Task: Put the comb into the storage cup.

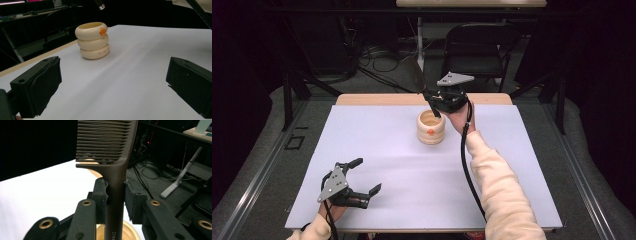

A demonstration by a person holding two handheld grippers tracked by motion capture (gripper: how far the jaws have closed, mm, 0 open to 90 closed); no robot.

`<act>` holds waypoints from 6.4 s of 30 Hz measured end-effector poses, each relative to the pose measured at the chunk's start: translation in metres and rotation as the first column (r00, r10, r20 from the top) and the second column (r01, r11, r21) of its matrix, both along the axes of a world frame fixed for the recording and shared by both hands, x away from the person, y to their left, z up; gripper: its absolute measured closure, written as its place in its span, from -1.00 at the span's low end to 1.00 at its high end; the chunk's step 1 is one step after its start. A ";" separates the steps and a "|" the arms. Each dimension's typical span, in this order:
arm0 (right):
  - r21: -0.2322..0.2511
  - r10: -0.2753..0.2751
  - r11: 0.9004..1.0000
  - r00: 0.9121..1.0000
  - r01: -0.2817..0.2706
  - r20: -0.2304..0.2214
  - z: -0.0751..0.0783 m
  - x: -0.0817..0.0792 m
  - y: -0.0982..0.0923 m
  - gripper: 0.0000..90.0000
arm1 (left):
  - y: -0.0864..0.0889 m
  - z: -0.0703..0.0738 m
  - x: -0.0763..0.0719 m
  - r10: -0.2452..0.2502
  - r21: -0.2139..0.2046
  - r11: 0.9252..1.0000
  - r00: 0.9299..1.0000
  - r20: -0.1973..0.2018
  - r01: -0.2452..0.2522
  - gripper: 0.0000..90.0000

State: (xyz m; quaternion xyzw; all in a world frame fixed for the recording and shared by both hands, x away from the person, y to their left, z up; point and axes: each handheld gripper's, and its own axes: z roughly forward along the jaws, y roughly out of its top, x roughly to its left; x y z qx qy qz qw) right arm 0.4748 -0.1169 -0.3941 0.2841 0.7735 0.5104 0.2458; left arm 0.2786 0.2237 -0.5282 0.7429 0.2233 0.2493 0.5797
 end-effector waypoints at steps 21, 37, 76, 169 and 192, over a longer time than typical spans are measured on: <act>0.011 0.005 1.000 1.000 -0.005 0.004 -0.007 0.007 0.003 0.60 | 0.000 0.000 0.000 -0.002 0.000 1.000 1.000 -0.001 0.002 -1.00; 0.020 0.001 1.000 1.000 -0.001 -0.011 -0.018 0.016 0.005 0.61 | 0.000 0.000 0.000 -0.004 0.001 1.000 1.000 -0.001 0.004 -1.00; 0.002 0.003 1.000 0.998 -0.003 -0.064 -0.053 0.028 0.015 0.61 | 0.001 -0.001 0.002 0.000 -0.006 1.000 1.000 -0.006 0.000 -1.00; -0.209 0.004 0.977 0.990 -0.033 -0.138 -0.090 0.030 0.016 0.59 | 0.000 -0.001 0.001 -0.002 -0.007 1.000 1.000 -0.008 0.002 -0.99; -0.164 -0.010 0.986 0.988 -0.016 -0.152 -0.064 0.018 -0.004 -0.46 | -0.002 -0.001 0.003 -0.001 -0.003 1.000 1.000 -0.015 0.001 -1.00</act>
